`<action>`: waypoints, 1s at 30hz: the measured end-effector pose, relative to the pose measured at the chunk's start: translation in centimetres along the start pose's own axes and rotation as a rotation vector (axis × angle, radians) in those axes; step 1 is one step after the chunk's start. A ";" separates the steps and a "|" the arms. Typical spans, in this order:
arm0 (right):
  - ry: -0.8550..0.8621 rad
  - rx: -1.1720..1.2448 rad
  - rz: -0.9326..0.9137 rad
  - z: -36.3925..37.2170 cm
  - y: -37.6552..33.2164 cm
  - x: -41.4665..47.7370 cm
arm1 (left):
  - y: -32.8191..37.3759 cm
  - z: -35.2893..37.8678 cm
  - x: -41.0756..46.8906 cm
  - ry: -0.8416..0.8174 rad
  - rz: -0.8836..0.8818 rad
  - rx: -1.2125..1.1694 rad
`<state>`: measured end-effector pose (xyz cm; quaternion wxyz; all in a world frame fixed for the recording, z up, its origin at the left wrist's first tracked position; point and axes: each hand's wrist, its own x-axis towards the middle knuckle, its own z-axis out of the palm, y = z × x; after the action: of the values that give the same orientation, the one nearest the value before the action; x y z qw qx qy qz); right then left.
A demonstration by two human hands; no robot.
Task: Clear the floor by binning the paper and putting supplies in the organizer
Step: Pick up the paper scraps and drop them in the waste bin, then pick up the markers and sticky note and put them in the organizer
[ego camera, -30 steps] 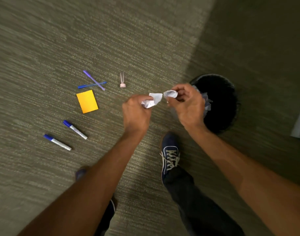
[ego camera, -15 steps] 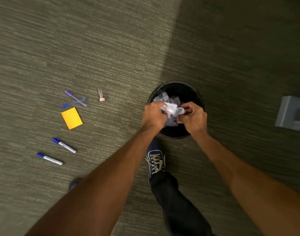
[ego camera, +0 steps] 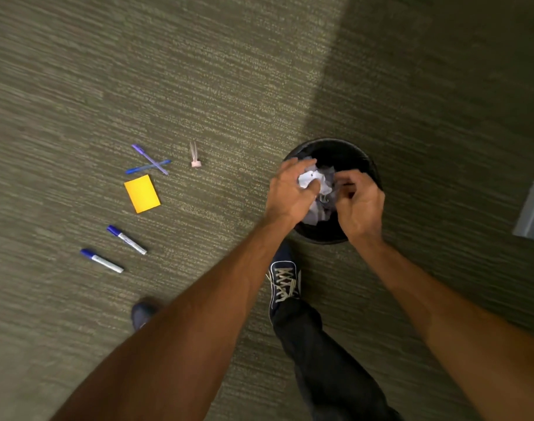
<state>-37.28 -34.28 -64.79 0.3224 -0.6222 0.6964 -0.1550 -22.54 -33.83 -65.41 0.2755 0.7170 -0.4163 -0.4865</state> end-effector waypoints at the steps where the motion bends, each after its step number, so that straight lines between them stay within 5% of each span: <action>1: 0.016 0.022 -0.036 -0.1 -1.0 -0.4 | 0.1 -0.8 -0.5 0.067 0.008 -0.035; 7: -0.006 0.123 -0.161 1.5 -7.9 -3.5 | -2.7 -7.3 -5.0 0.268 -0.082 -0.128; 15: -0.239 0.143 -0.221 11.4 -16.1 -9.5 | -14.0 -19.3 -12.4 0.480 -0.230 -0.081; 30: -0.640 -0.246 -0.420 38.7 -19.2 -18.9 | -40.9 -31.5 -17.9 0.506 -0.513 0.114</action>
<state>2.66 -12.30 -76.92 0.4074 -0.8017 0.4320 0.0688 16.85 1.81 -77.97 0.1982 0.9101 -0.1679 -0.3228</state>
